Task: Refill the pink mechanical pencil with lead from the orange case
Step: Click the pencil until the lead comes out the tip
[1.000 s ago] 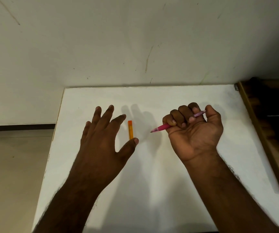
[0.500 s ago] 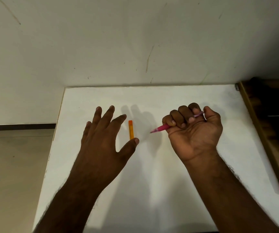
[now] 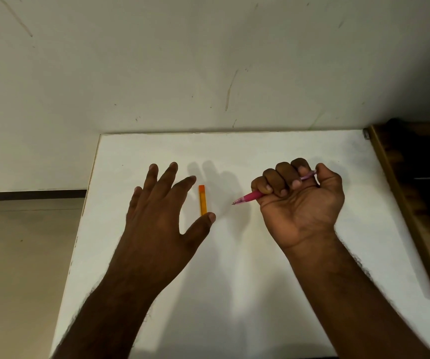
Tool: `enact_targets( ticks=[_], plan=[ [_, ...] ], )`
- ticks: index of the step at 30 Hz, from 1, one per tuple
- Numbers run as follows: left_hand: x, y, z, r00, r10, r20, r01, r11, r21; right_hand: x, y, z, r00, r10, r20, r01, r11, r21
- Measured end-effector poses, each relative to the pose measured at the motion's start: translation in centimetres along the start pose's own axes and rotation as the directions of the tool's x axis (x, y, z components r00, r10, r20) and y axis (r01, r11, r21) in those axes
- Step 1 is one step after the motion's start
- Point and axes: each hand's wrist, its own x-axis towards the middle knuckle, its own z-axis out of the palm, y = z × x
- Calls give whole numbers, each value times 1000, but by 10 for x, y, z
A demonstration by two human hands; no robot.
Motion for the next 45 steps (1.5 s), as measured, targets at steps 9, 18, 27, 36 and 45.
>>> enact_targets(
  ticks=[9,18,27,36,45],
  plan=[
    [0,-2,1,1000,1,3,-1,1000,6,0,0,0,1000,-1,10,1,1000,-20],
    [0,-1,0,1000,-3,13,3,1000,12,0,0,1,1000,-7,9,7,999,-36],
    [1,-3,1,1000,-3,14,3,1000,8,0,0,1,1000,-4,3,4,999,-43],
    [4,-6,4,1000,-11,16,11,1000,3,0,1,1,1000,2,12,-1,998,-63],
    [5,-6,6,1000,-12,19,12,1000,6,0,3,0,999,34,36,-31,997,-63]
  ],
)
